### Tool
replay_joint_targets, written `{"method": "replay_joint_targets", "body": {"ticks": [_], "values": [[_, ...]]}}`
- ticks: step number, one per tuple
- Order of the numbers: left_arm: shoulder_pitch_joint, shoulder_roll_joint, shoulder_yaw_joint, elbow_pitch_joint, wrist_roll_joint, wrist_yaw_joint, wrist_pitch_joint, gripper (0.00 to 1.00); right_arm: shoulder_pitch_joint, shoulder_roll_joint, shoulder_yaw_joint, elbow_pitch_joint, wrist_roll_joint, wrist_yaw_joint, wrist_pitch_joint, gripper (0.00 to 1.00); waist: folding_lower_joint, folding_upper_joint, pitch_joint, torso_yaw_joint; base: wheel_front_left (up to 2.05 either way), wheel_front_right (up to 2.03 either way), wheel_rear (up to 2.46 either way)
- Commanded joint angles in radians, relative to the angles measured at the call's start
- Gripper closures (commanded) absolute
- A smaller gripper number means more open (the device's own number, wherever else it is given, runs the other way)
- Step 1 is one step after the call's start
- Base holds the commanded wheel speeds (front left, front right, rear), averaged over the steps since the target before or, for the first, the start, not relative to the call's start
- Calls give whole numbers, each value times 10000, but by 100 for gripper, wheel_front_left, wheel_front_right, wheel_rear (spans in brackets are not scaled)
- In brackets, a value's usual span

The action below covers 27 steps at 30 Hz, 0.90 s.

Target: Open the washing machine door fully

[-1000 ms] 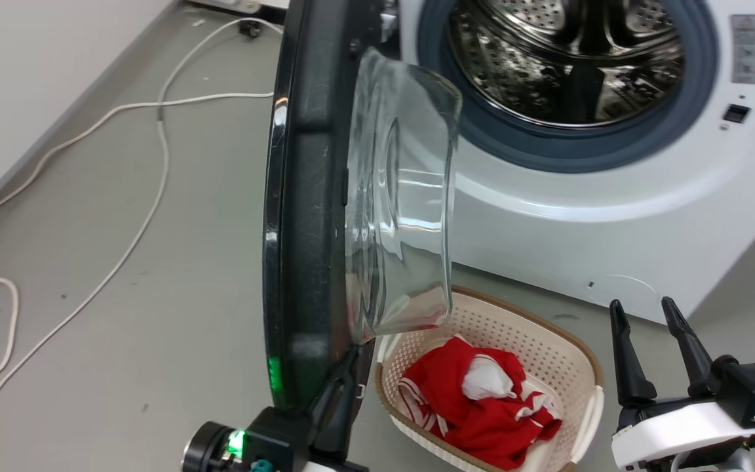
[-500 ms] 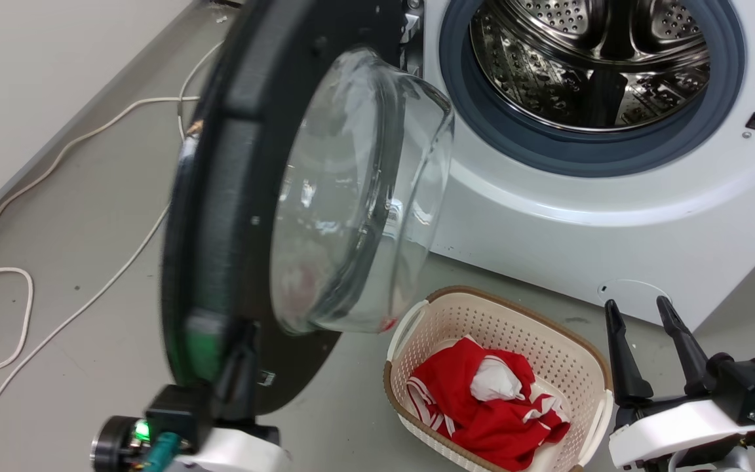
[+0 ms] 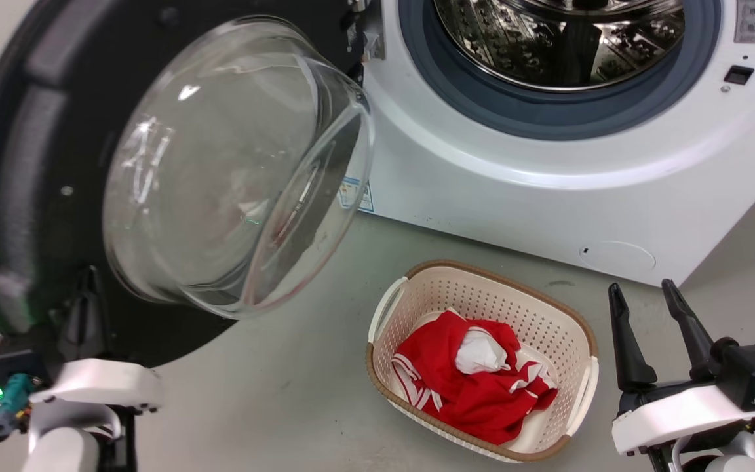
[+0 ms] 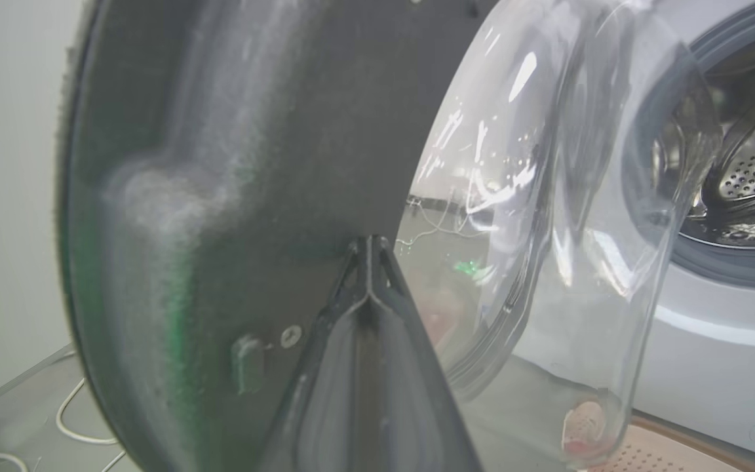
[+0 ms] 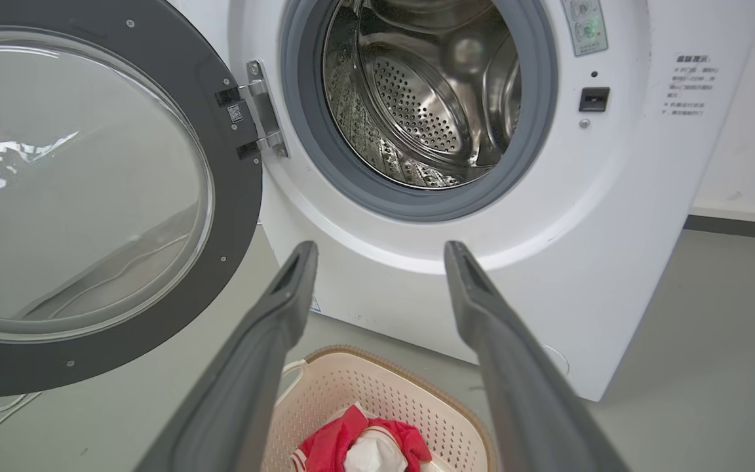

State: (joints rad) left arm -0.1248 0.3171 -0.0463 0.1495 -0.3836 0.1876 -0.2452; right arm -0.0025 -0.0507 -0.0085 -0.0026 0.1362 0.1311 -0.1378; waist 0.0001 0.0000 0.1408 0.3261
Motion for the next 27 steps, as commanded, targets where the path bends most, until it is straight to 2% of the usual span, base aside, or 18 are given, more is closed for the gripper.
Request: {"method": "replay_joint_targets", "body": {"ticks": [1,11,17,27], "values": [[-187,141,193,136,-86,19,-59,100,-169,12,7,-63,-70,-7,14,0,-1,0,77,-71,0,0,0],[-1125,535,1313,1418,-150,-350,-216,100,-283,12,-36,-128,-133,-7,48,0,-1,0,286,-285,0,0,0],[-1224,466,1738,1693,130,-600,-208,100,-256,12,-42,-17,-76,-7,-7,0,-1,0,168,-387,0,0,0],[445,-693,1956,-31,939,-545,-209,100,-14,12,80,398,283,-7,-206,0,-1,0,-472,-642,0,0,0]]}}
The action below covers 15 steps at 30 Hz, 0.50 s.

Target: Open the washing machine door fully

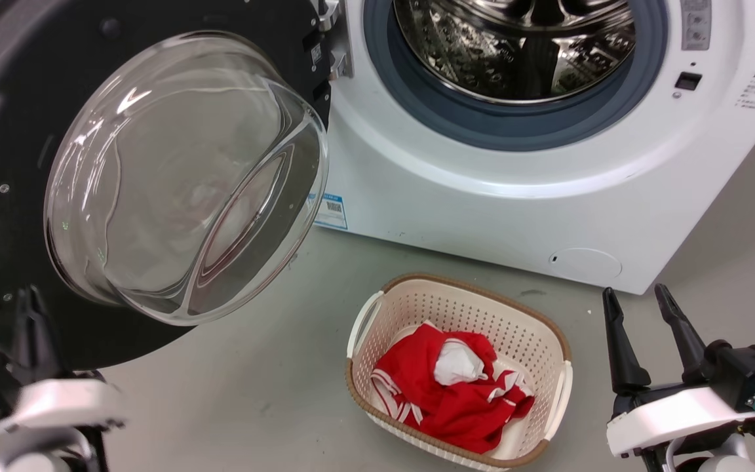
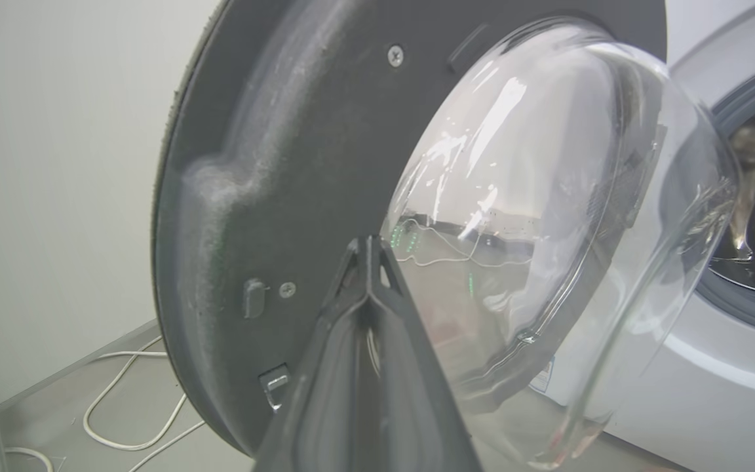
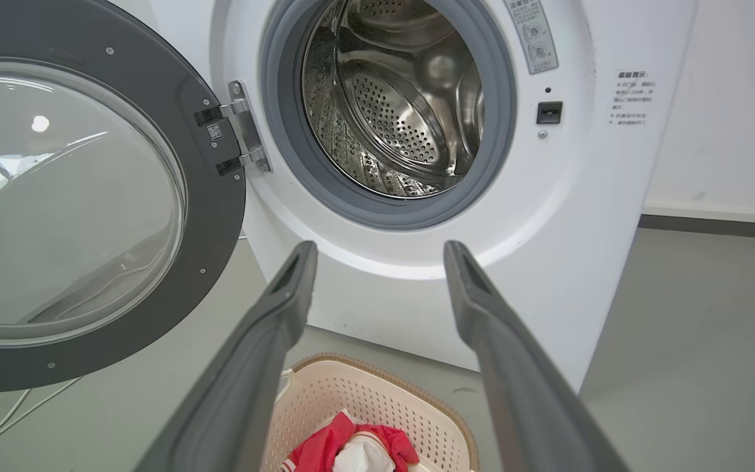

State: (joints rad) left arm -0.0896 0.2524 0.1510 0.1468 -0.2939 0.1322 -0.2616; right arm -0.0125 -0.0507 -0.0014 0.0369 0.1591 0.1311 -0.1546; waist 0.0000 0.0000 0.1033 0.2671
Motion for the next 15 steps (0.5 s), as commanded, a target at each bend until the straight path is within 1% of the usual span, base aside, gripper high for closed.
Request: {"method": "replay_joint_targets", "body": {"ticks": [1,4,9,10,11,12,13,15], "values": [[339,-196,-94,-274,172,62,-44,100,112,12,18,29,84,-7,-54,0,0,0,-147,-76,0,0,0],[1000,-601,-380,-996,538,171,-46,100,183,11,50,125,118,-7,-113,0,0,0,-331,-196,0,0,0],[1614,-987,-810,-1571,847,-29,-35,100,191,12,109,155,114,-7,-128,0,0,0,-464,-457,0,0,0],[1687,-1043,-920,-1641,916,-82,-35,84,209,11,118,156,118,-7,-132,0,0,0,-483,-517,0,0,0],[1699,-1117,-994,-1684,944,-99,-35,57,225,11,132,150,115,-7,-133,0,0,0,-490,-577,0,0,0],[1717,-1191,-1084,-1707,973,-160,-37,8,238,11,130,138,106,-7,-135,0,0,0,-495,-628,0,0,0],[1744,-1250,-1178,-1719,998,-184,-36,0,241,12,138,129,91,-7,-133,0,0,0,-504,-690,0,0,0],[1701,-1329,-1332,-1692,1096,-271,-36,0,237,11,115,111,33,-7,-134,0,0,0,-520,-806,0,0,0]]}}
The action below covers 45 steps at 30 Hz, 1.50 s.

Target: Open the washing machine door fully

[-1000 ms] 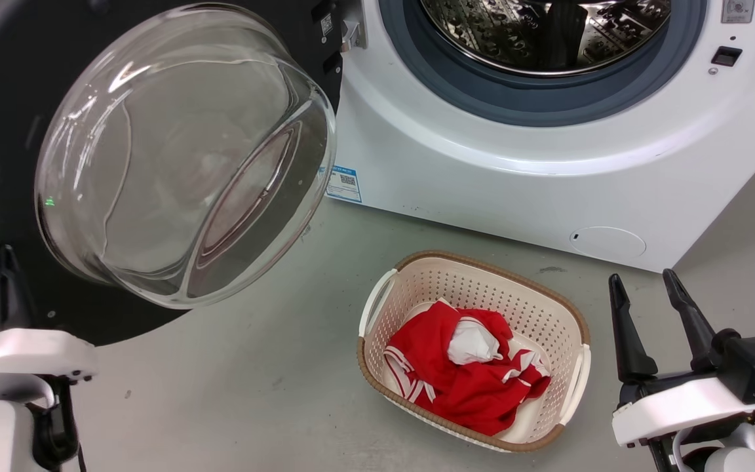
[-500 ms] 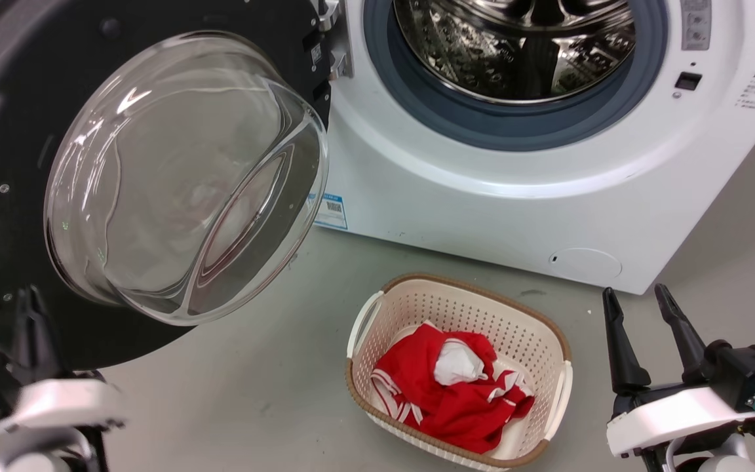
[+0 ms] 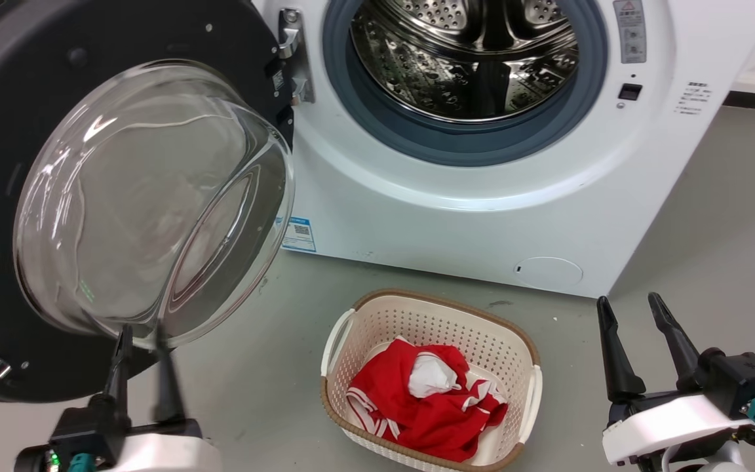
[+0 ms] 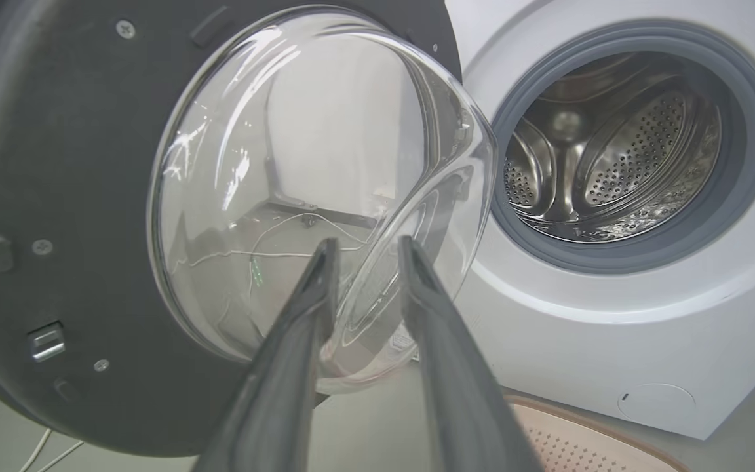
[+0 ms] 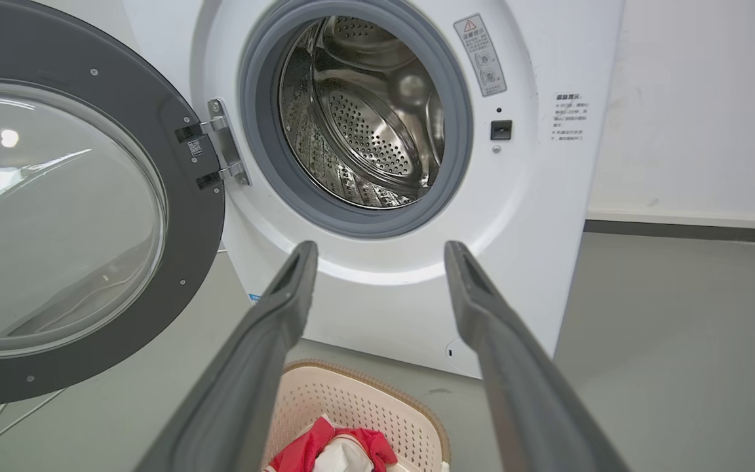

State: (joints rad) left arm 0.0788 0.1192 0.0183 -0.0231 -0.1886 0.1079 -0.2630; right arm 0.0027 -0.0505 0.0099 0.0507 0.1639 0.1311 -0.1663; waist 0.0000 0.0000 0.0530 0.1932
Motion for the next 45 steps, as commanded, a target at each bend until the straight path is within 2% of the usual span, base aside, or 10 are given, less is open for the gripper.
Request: {"method": "replay_joint_targets", "body": {"ticks": [1,5,14,21,33,45], "values": [[-53,-21,-60,26,91,-71,-22,0,87,10,-2,-27,-38,-7,-18,0,0,0,-32,-141,0,0,0],[-259,-106,-275,109,230,-183,-22,0,42,9,-4,-60,-137,-7,-35,0,0,0,-75,-422,0,0,0],[-846,-166,-780,619,600,-499,-23,0,30,9,-12,-291,-370,-7,62,0,0,0,-193,-1546,0,0,0],[-995,-239,-886,822,648,-578,-24,0,182,10,-32,-440,-519,-7,190,0,0,0,-246,-2149,0,0,0],[-707,-328,-801,963,802,-451,-23,0,264,11,58,-388,-343,-7,266,0,0,0,-416,-2224,0,0,0],[-678,-329,-655,1076,839,-506,-23,0,282,11,126,-315,-233,-7,259,0,0,0,-499,-2127,0,0,0]]}}
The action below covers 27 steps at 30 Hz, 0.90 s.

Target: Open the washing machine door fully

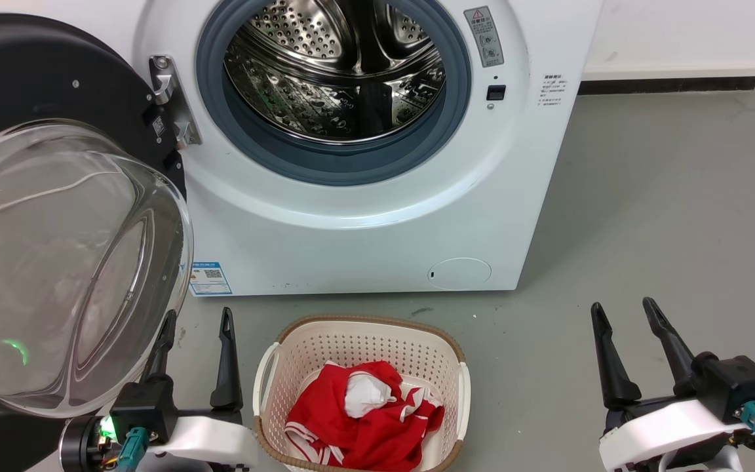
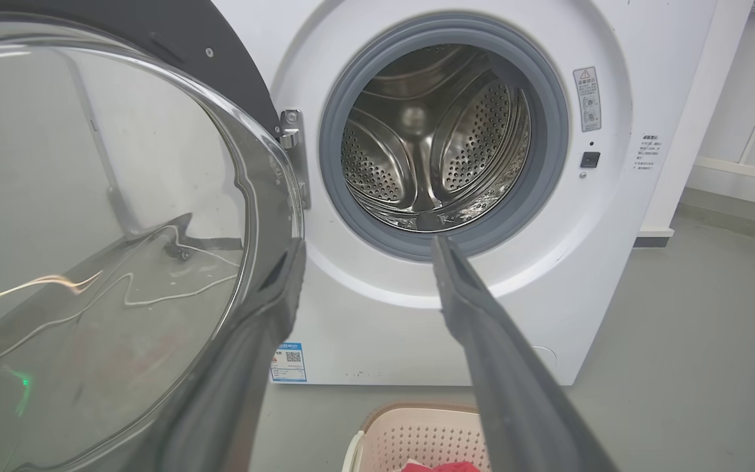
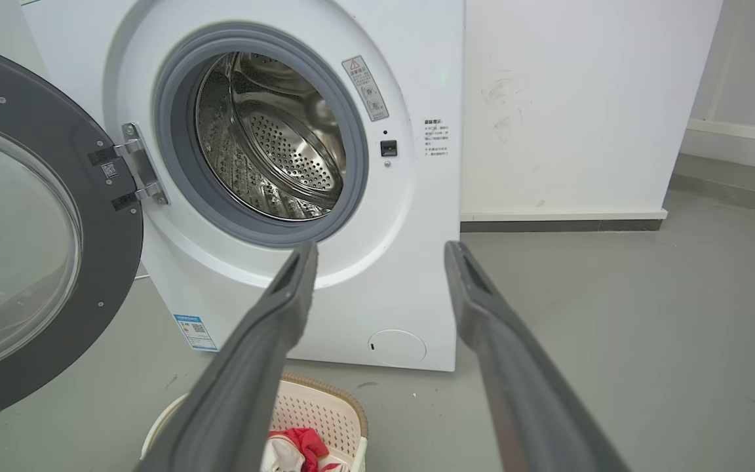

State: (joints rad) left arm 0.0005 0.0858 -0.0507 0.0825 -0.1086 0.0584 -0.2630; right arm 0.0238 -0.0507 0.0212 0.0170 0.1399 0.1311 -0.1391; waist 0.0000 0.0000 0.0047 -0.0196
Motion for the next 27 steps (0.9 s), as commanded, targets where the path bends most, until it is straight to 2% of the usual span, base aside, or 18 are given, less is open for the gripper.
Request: {"method": "replay_joint_targets", "body": {"ticks": [1,6,7,11,27], "values": [[115,-1,44,26,39,-10,-23,0,78,12,12,28,24,-7,-12,0,0,0,-30,0,0,0,0],[136,-27,73,63,11,-53,-23,0,69,12,11,45,60,-7,-13,0,0,0,-74,-23,0,0,0],[63,-17,46,94,-17,-38,4,100,17,0,7,64,30,0,-4,100,0,0,-74,-21,0,0,0],[305,-42,10,499,-82,-40,82,100,214,0,9,436,91,0,8,100,0,0,-76,-20,0,0,0],[-22,-109,372,737,-3224,-432,869,100,-124,-163,-68,798,3356,-1,368,100,0,0,-68,8,0,0,0]]}}
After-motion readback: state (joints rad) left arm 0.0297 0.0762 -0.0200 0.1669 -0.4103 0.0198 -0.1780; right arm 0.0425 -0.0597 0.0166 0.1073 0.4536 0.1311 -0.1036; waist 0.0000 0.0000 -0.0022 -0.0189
